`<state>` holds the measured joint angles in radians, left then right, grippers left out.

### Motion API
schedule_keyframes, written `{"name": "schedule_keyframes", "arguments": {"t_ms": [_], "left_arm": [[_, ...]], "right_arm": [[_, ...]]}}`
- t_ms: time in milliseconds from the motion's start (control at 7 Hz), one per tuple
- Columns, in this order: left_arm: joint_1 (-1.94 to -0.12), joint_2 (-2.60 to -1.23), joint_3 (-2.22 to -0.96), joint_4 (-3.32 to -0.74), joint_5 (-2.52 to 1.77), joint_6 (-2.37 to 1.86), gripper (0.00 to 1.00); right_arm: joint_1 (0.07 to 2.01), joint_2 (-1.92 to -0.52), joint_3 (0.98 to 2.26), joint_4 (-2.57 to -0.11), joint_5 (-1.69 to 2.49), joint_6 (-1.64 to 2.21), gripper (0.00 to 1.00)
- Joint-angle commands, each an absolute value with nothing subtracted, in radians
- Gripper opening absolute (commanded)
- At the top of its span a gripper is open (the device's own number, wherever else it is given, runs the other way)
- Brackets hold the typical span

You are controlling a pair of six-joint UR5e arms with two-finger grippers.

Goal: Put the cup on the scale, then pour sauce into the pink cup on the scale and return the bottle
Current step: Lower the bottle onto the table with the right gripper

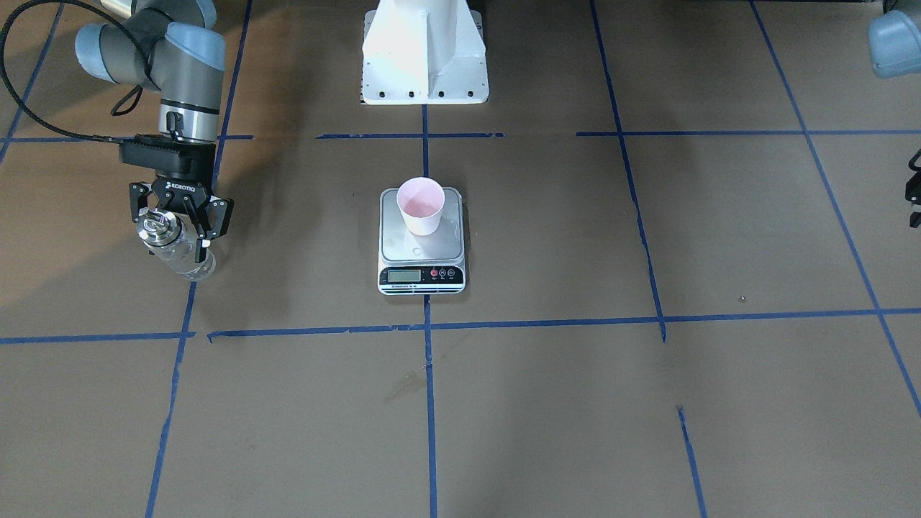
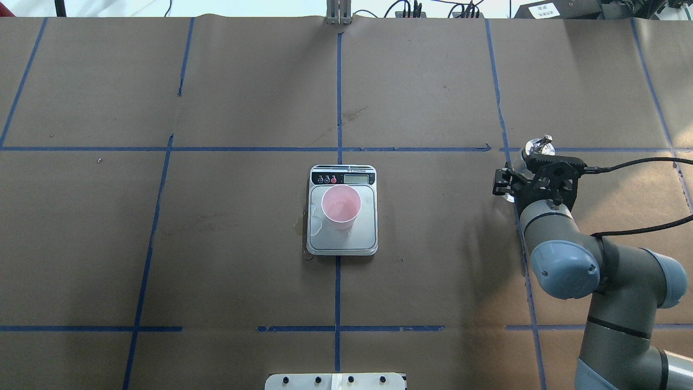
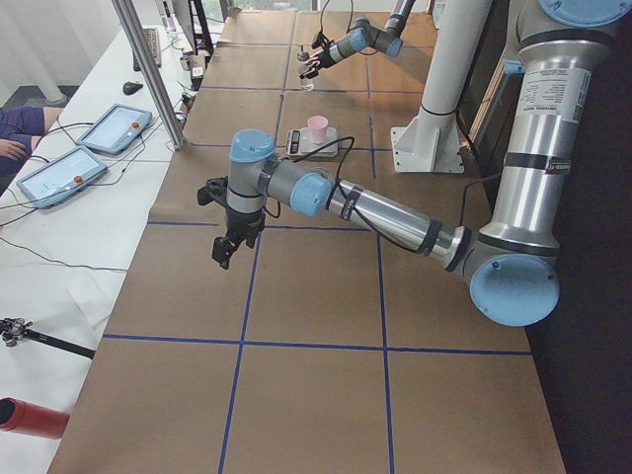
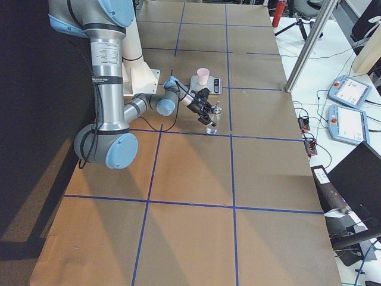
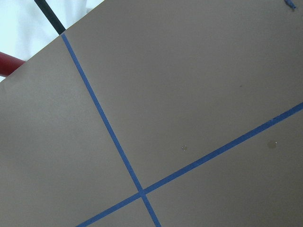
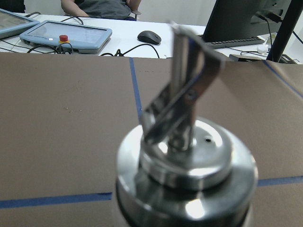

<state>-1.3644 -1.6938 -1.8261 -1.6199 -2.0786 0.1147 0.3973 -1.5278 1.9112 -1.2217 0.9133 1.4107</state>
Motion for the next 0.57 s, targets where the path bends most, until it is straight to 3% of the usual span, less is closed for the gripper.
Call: {"name": "schedule_keyframes", "arguments": {"t_ms": [0, 429], "left_arm": [[-1.364, -1.697, -1.825, -1.620, -2.079, 0.115, 1.00], [-1.364, -1.703, -1.825, -1.620, -2.079, 0.114, 1.00]], "right_arm": [[0.397, -1.529, 1.904, -1.221, 0.937, 1.452, 0.00], [0.397, -1.534, 1.893, -1.221, 0.939, 1.453, 0.00]]}}
